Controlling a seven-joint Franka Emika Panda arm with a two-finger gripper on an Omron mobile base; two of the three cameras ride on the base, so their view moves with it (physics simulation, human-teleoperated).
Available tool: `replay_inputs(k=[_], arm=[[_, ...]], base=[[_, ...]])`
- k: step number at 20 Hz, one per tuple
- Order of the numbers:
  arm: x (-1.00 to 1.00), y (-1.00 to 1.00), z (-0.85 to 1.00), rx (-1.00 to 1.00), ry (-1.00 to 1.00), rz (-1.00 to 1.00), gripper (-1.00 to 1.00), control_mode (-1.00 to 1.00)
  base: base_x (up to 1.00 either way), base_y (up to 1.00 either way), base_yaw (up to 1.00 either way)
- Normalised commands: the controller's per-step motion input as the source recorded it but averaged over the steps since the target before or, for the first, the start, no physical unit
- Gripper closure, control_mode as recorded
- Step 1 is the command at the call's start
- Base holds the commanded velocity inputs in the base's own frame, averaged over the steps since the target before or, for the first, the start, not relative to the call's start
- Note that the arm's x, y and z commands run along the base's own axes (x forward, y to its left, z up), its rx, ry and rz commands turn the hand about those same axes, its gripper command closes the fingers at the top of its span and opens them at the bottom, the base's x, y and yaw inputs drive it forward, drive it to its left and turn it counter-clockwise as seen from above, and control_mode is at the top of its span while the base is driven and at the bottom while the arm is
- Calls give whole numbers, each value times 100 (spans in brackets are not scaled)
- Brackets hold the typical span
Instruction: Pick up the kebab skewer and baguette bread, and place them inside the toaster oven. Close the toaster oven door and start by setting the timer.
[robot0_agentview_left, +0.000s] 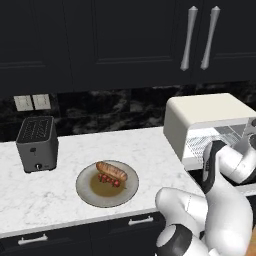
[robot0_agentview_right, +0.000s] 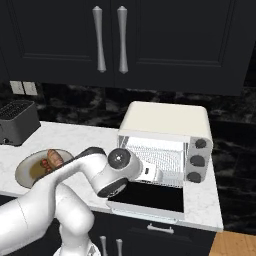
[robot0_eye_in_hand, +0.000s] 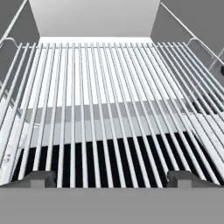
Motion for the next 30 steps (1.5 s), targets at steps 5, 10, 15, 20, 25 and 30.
replay_inputs(k=[5, 10, 15, 20, 25, 30], arm=[[-53, -4, -10, -12, 46, 0, -100, -100], [-50, 10, 73, -2, 17, 8, -100, -100], [-65, 84, 67, 0, -1, 22, -100, -100], [-16, 100, 6, 0, -10, 20, -100, -100], [8, 100, 0, 0, -11, 20, -100, -100], [45, 100, 0, 1, -6, 7, -100, -100]], base=[[0, 0, 0], [0, 0, 0], [0, 0, 0], [0, 0, 0], [0, 0, 0], [0, 0, 0]])
